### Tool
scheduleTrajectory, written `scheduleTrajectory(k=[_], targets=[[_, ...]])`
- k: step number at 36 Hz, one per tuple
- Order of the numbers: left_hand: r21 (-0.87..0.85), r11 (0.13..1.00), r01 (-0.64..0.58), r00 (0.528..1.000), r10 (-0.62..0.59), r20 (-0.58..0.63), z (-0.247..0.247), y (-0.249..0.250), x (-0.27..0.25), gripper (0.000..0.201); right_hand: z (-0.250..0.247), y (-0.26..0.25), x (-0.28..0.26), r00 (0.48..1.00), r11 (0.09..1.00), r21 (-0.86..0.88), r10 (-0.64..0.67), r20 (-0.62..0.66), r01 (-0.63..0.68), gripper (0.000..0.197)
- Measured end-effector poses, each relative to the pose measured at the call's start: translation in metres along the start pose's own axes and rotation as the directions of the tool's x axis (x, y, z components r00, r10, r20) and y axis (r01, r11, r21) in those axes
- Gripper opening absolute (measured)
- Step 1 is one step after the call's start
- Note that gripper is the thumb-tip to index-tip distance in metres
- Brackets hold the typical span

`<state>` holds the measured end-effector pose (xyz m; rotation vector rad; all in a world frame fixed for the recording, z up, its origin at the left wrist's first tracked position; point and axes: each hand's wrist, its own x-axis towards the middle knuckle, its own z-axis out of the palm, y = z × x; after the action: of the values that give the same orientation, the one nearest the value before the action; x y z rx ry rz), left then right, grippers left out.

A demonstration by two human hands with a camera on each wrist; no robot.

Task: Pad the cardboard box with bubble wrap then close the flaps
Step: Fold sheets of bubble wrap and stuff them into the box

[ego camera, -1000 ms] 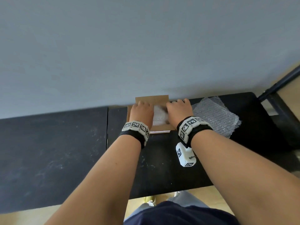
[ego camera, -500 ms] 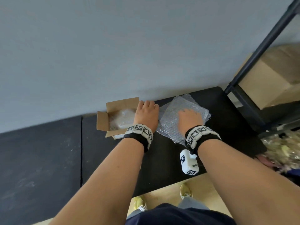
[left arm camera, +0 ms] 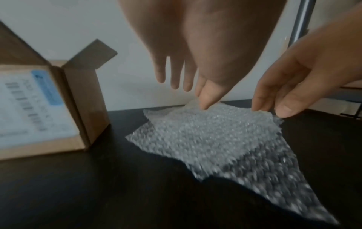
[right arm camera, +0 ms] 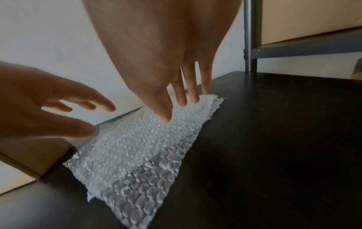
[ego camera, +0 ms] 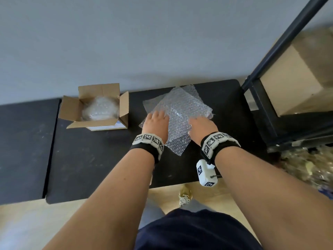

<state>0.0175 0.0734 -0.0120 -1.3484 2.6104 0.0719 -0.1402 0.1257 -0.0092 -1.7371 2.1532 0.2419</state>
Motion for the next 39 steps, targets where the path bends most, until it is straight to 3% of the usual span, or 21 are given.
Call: scheduleTrajectory(k=[4, 7, 11, 15, 22, 27, 29, 33, 35, 39], targets=[[-0.038, 0.996, 0.08, 0.99, -0.075, 0.123, 0.025, 0.009, -0.012, 0.052, 0.014, 0.008, -0.005, 0.994, 0.996, 0.045, -0.085, 0.073, 0.081, 0.034], [-0.064, 0.993, 0.094, 0.973, -0.078, 0.219, 0.038, 0.012, -0.02, 0.065, 0.026, 0.011, -0.009, 0.987, 0.99, 0.067, -0.13, 0.095, 0.124, 0.04], [-0.145, 0.981, 0.126, 0.969, -0.091, 0.228, 0.045, 0.018, -0.023, 0.076, 0.037, 0.014, -0.011, 0.981, 0.983, 0.038, -0.179, 0.068, 0.177, 0.045], [-0.126, 0.985, 0.116, 0.983, -0.096, 0.155, 0.044, 0.02, -0.022, 0.057, 0.041, 0.013, -0.008, 0.977, 0.977, 0.005, -0.213, 0.031, 0.213, 0.046], [-0.094, 0.99, 0.106, 0.979, -0.087, 0.185, 0.042, 0.017, -0.017, 0.036, 0.047, 0.013, -0.003, 0.977, 0.978, -0.004, -0.211, -0.01, 0.211, 0.037], [-0.023, 0.998, 0.063, 0.979, -0.058, 0.195, 0.032, 0.02, -0.014, 0.026, 0.049, 0.011, -0.004, 0.98, 0.981, -0.013, -0.191, 0.062, 0.193, 0.068], [-0.038, 0.996, 0.083, 0.984, -0.076, 0.161, 0.025, 0.023, -0.012, 0.022, 0.045, 0.012, -0.006, 0.979, 0.984, -0.008, -0.177, 0.1, 0.179, 0.071], [-0.144, 0.961, 0.235, 0.957, -0.204, 0.205, 0.009, 0.031, -0.008, 0.015, 0.03, 0.016, -0.006, 0.982, 0.991, 0.043, -0.135, 0.129, 0.131, 0.032], [-0.182, 0.946, 0.267, 0.947, -0.223, 0.229, 0.001, 0.036, -0.005, 0.012, 0.023, 0.018, -0.003, 0.987, 0.99, 0.131, -0.067, 0.148, 0.048, 0.027], [-0.336, 0.865, 0.374, 0.914, -0.281, 0.293, -0.005, 0.037, -0.002, 0.038, 0.016, 0.032, 0.007, 0.977, 0.956, 0.254, 0.098, 0.189, -0.145, 0.029]])
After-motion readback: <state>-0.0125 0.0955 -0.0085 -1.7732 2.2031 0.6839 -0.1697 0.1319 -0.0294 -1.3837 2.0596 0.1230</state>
